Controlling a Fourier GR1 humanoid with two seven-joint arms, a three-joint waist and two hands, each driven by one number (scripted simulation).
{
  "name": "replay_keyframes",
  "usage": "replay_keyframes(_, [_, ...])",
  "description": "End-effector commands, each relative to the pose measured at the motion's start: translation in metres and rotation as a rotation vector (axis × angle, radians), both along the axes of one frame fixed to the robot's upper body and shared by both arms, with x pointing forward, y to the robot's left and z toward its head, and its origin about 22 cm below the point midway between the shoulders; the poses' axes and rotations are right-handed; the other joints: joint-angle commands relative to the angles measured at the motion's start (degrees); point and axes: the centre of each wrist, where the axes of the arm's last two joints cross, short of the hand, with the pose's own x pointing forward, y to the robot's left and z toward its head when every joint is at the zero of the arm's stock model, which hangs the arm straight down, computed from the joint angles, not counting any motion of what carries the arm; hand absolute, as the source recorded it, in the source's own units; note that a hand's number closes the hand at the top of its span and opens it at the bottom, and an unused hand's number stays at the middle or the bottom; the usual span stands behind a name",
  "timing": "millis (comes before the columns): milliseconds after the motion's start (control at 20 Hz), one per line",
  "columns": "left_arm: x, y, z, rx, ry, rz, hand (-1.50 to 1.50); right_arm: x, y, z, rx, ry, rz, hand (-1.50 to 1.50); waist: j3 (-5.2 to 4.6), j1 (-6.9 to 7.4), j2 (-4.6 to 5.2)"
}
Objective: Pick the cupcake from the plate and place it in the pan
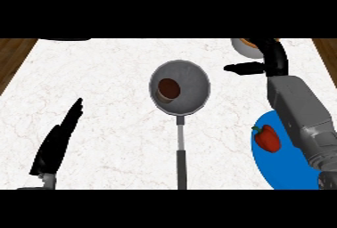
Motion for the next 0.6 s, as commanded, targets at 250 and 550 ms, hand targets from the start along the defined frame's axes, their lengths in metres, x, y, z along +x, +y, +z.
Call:
replay_keyframes(250, [-0.012, -0.003, -0.009, -0.013, -0.005, -0.023, 0.0, -0.03, -0.11, 0.005, -0.031, -0.003, -0.055, -1.5, 0.23, 0.1, 0.32])
replay_keyframes(550, [-0.006, -0.005, -0.004, 0.0, 0.004, 0.003, 0.0, -0.046, -0.142, 0.007, -0.051, -0.001, -0.018, -1.5, 0.24, -0.34, 0.07])
